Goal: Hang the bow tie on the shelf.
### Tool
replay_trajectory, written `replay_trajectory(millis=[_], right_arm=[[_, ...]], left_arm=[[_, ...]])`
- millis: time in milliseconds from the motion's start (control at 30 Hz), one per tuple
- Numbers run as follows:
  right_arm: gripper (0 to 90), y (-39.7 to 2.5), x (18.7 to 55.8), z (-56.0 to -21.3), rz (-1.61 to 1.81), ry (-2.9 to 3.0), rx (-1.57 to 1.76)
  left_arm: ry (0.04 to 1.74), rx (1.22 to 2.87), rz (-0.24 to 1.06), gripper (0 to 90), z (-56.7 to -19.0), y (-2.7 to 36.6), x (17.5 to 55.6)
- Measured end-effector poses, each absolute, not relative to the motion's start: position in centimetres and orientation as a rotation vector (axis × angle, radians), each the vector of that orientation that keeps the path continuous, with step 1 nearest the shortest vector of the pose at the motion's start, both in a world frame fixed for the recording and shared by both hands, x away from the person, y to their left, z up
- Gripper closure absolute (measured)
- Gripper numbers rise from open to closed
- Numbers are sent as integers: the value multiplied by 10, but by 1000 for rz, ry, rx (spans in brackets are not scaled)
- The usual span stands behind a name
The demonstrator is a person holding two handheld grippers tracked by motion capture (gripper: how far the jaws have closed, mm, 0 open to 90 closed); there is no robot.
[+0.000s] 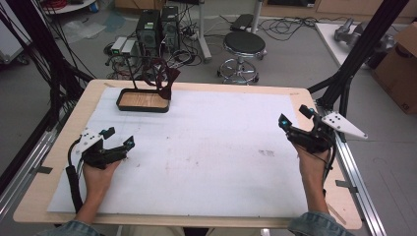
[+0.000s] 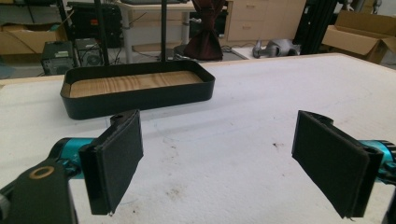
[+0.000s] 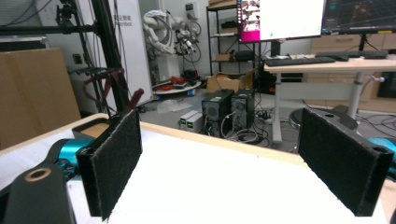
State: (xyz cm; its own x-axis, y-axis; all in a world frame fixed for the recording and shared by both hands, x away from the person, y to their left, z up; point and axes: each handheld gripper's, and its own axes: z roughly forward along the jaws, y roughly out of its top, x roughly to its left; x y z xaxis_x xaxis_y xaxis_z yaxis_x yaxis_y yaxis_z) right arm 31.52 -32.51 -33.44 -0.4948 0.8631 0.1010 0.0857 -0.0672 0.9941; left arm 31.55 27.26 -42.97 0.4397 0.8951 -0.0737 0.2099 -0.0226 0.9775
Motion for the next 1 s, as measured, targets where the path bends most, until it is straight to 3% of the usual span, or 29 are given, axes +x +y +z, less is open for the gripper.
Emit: replay_trajectory(millis=[567, 1000], right_arm=[[124, -318, 287, -400, 1544, 1636, 1100], [123, -313, 281, -414, 1541, 1674, 1119]], left_arm=[[1022, 1531, 741, 166, -430, 273, 315], [1026, 1532, 742, 166, -430, 274, 314]])
